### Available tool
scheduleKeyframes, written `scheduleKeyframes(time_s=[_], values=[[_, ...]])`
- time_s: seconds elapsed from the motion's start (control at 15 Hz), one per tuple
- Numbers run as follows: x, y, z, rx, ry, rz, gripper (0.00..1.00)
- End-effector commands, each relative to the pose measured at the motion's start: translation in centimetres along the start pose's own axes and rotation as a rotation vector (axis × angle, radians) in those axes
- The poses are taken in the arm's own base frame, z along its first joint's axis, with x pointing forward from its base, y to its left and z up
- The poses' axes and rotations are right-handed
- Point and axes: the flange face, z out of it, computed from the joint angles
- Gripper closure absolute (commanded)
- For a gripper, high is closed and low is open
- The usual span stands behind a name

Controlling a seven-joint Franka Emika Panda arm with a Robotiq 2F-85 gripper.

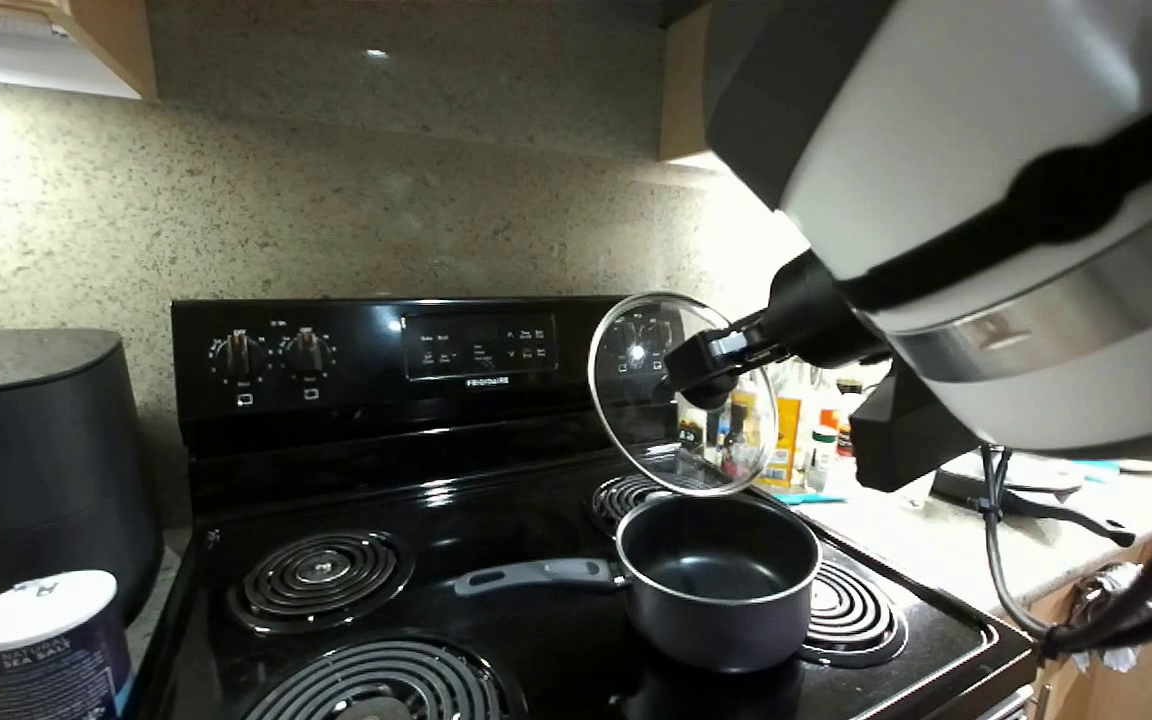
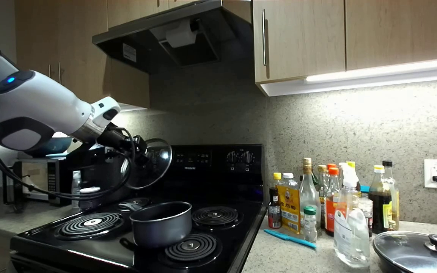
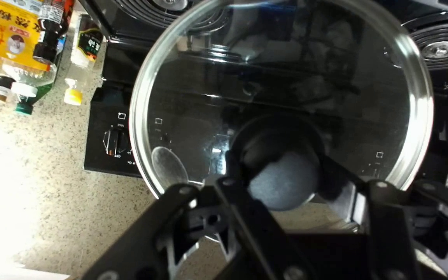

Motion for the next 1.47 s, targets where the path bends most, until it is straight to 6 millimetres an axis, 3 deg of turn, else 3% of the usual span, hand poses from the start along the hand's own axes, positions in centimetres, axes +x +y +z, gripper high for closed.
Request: scheduleKeyframes(time_s=[0.0, 0.27, 0.4, 0.47, 0.8, 0.87, 1.33, 1.4], values=[[0.3, 1.7, 2.8, 0.015, -0.075, 0.087, 0.77], [-3.2, 2.3, 5.7, 0.040, -0.223, 0.162, 0.77], [-4.7, 2.9, 5.7, 0.031, -0.249, 0.194, 0.77], [-4.2, 2.5, 5.6, 0.049, -0.236, 0.182, 0.52], [-5.0, 3.1, 6.1, 0.040, -0.262, 0.201, 0.52], [-5.0, 3.0, 6.1, 0.041, -0.262, 0.200, 0.77], [-11.2, 6.9, 6.4, -0.059, -0.400, 0.177, 0.77], [-11.1, 7.1, 6.5, -0.071, -0.398, 0.176, 0.77]])
